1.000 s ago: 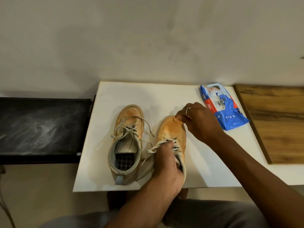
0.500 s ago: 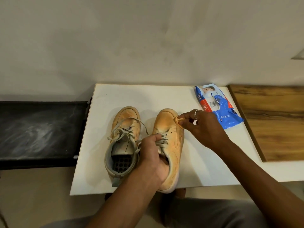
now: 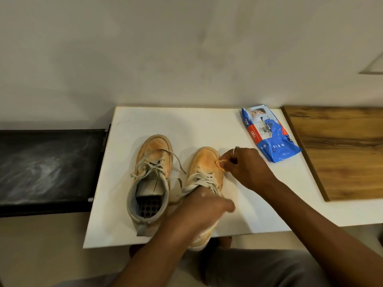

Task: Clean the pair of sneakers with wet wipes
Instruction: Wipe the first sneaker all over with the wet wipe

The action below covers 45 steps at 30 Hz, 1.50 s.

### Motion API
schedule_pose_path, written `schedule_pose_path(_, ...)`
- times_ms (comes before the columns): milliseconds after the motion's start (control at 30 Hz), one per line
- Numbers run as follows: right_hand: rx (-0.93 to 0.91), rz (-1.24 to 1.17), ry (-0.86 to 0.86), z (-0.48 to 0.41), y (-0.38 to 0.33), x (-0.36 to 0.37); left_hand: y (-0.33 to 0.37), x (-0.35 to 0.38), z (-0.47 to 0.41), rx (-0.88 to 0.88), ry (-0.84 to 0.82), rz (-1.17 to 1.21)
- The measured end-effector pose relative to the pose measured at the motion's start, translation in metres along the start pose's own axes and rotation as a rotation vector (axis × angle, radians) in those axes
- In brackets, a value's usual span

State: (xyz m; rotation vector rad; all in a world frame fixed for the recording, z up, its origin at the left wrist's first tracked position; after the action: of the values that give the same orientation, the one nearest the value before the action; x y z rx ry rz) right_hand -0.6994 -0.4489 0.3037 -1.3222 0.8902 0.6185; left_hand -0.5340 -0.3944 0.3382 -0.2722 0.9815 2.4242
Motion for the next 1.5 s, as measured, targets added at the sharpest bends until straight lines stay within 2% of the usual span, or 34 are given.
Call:
schedule_pose_path(67, -0.009, 0.006, -0.006, -0.001, -0.001, 0.002, 0.001, 0.002, 0.004, 0.084, 0.069, -0.160)
schedule_pose_path(167, 0.000, 0.003, -0.025, -0.002, -0.002, 0.001, -0.002, -0.002, 0.004, 0.171, 0.104, -0.113)
schedule_pose_path(267, -0.001, -0.063, 0.021, -0.001, -0.003, -0.009, -0.008, -0.009, -0.006, 0.196, 0.096, 0.056)
schedule_pose_path(400, 0.014, -0.057, 0.119, 0.000, -0.004, -0.030, -0.016, -0.003, -0.034, 0.037, -0.022, 0.463)
schedule_pose_path(600, -0.063, -0.054, -0.036, 0.035, -0.006, -0.036, -0.013, -0.013, -0.032, -0.050, -0.243, 0.723)
schedule_pose_path(767, -0.192, 0.037, 0.130, 0.030, -0.012, -0.029, -0.015, -0.018, -0.033, -0.037, -0.274, 0.697)
schedule_pose_path(833, -0.190, 0.060, 0.159, 0.024, -0.013, -0.030, -0.016, -0.017, -0.035, -0.036, -0.262, 0.702)
schedule_pose_path(1000, -0.199, -0.059, -0.019, 0.041, -0.008, -0.029, -0.018, -0.015, -0.039, -0.041, -0.256, 0.742)
schedule_pose_path(1133, -0.183, -0.002, 0.101, 0.035, -0.008, -0.031, -0.018, -0.011, -0.041, -0.021, -0.255, 0.708)
schedule_pose_path(1200, -0.174, -0.019, 0.105, 0.038, -0.009, -0.031, -0.019, -0.011, -0.041, -0.019, -0.261, 0.723)
schedule_pose_path(1367, -0.070, -0.145, -0.078, 0.062, -0.005, -0.030, -0.019, -0.015, -0.040, -0.028, -0.265, 0.765)
schedule_pose_path(1500, -0.109, -0.052, 0.120, 0.049, -0.007, -0.029, -0.017, -0.013, -0.038, -0.020, -0.246, 0.741)
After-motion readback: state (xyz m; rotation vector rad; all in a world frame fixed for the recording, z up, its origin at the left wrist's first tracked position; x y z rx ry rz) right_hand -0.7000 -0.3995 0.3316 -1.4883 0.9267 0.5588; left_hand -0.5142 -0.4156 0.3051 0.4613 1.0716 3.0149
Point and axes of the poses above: each hand's wrist, its own z-axis away from the middle knuckle, its own x-axis out of the palm, y = z × x, the point moved 1 cm from there along -z, towards the middle knuckle, and after that the axes turned 14 degrees about y, right-handed, at the moved point
